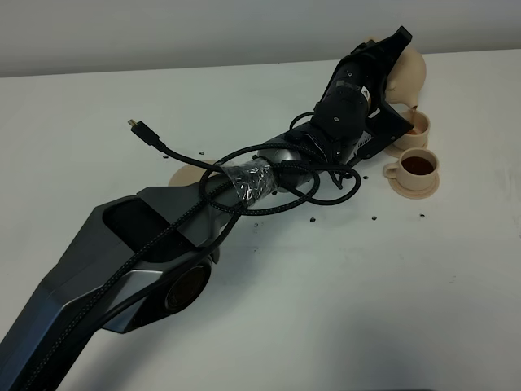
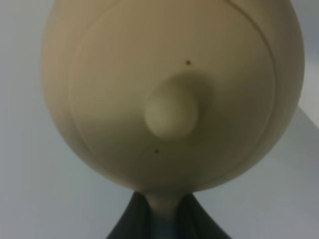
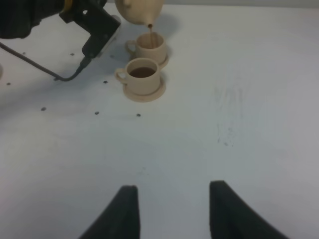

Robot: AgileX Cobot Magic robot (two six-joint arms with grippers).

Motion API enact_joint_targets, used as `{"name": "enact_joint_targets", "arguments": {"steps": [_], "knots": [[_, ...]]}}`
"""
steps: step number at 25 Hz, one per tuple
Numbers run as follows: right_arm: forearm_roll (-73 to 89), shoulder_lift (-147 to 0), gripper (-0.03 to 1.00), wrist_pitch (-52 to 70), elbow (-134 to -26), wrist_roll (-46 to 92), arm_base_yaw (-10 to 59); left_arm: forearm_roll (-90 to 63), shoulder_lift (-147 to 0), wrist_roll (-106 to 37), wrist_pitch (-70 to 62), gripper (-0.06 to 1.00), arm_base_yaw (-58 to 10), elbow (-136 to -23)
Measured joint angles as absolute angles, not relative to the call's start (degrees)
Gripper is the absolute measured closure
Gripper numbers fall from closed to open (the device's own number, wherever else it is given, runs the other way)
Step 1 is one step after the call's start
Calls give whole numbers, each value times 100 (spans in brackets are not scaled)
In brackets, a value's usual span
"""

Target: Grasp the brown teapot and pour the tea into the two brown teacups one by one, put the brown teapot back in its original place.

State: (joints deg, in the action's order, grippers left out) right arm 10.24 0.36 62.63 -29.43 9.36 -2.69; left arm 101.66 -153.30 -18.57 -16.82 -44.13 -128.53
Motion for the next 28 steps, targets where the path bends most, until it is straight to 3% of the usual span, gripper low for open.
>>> {"name": "enact_joint_targets", "arguments": {"steps": [28], "knots": [[1029, 36, 64, 6263, -2943, 936, -269, 10168, -15330, -2294, -1640, 81, -4348, -12853]]}}
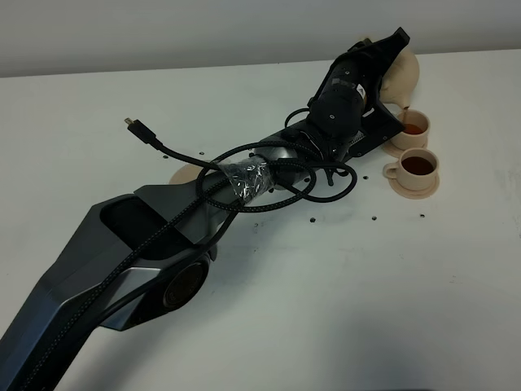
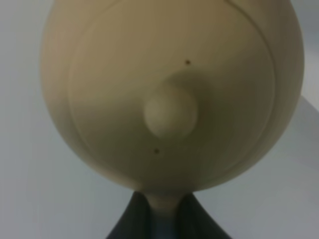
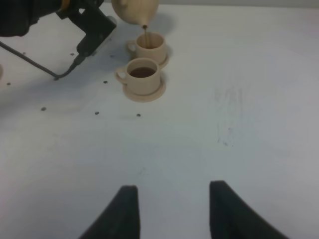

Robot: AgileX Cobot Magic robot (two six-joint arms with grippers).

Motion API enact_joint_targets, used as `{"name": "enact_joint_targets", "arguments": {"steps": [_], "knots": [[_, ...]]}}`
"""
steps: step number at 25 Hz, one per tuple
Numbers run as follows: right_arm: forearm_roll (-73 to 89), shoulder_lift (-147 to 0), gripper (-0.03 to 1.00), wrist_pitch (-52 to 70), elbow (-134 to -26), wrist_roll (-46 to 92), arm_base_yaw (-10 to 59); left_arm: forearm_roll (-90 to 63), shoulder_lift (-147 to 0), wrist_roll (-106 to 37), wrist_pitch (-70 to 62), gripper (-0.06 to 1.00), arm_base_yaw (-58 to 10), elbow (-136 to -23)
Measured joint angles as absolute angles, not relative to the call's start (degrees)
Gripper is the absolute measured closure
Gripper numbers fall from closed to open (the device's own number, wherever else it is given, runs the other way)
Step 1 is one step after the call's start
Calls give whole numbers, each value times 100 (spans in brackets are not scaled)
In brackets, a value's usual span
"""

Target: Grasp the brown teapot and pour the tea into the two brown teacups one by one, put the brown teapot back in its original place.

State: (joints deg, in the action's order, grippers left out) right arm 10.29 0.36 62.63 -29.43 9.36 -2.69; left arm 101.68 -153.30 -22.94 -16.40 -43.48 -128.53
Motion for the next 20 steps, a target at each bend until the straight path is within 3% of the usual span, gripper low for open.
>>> {"name": "enact_joint_targets", "arguments": {"steps": [20], "knots": [[1029, 36, 64, 6263, -2943, 936, -269, 10168, -15330, -2593, -1481, 81, -4348, -12853]]}}
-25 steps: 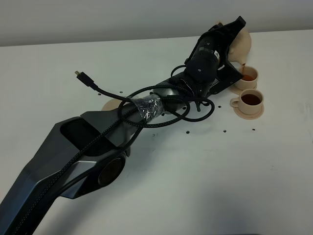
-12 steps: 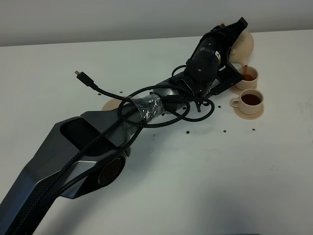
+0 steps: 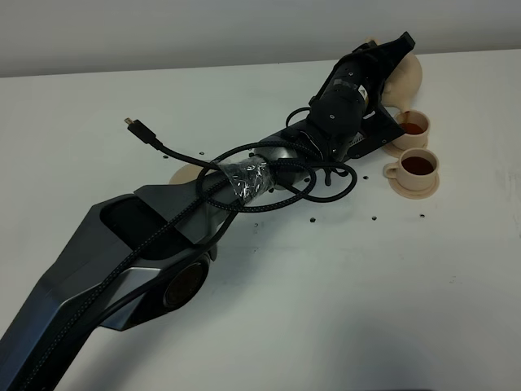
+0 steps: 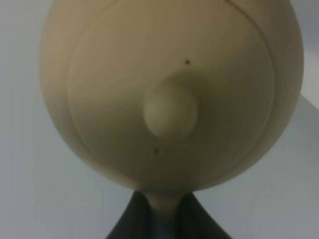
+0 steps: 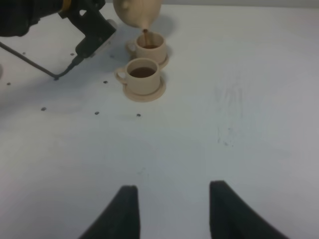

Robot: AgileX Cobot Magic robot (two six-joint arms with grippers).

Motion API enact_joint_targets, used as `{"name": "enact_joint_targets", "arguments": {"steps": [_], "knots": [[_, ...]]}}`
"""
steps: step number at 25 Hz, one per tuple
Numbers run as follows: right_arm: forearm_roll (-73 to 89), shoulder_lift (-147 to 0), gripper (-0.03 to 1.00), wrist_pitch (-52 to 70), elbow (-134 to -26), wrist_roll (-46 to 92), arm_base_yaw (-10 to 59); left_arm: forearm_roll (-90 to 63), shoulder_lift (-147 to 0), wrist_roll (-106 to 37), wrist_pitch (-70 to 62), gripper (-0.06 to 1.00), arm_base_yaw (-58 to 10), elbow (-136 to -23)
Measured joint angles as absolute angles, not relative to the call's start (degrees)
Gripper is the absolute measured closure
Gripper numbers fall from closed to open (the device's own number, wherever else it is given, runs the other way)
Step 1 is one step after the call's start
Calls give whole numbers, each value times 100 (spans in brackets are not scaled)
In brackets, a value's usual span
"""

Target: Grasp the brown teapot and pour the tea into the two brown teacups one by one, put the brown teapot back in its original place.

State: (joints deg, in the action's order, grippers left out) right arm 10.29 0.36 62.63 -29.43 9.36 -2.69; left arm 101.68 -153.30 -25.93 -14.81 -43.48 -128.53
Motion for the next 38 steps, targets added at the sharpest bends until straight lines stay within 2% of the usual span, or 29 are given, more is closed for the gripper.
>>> {"name": "enact_joint_targets", "arguments": {"steps": [38], "knots": [[1029, 36, 64, 6263, -2943, 936, -269, 10173, -15332, -2748, -1441, 81, -4348, -13030]]}}
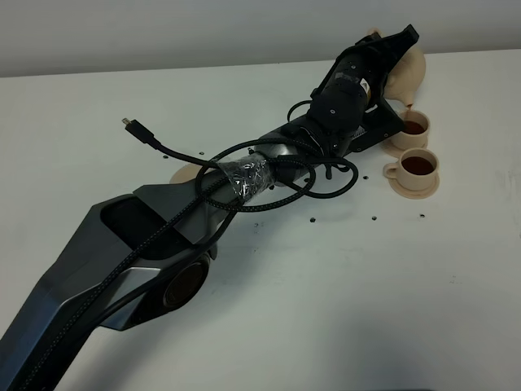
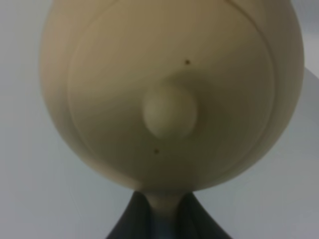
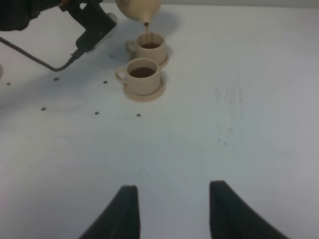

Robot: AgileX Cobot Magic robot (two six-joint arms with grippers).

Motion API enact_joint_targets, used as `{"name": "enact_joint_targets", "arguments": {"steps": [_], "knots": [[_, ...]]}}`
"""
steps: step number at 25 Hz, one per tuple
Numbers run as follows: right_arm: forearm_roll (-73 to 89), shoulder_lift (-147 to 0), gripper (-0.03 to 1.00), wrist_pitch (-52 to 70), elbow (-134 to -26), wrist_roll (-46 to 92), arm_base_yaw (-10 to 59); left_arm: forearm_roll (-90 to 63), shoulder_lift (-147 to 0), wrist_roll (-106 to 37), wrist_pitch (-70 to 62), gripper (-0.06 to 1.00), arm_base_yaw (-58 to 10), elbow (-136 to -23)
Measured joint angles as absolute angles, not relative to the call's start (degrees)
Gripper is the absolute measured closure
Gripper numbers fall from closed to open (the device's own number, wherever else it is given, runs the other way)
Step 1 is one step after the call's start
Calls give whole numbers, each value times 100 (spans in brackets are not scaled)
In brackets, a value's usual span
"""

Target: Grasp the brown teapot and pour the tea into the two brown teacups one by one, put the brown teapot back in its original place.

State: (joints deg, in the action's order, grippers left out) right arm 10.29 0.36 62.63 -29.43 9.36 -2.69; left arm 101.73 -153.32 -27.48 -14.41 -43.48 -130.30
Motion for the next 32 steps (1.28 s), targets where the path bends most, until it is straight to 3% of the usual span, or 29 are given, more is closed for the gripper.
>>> {"name": "enact_joint_targets", "arguments": {"steps": [32], "knots": [[1029, 36, 64, 6263, -2943, 936, -269, 10179, -15438, -3031, -1271, 81, -4348, -13041]]}}
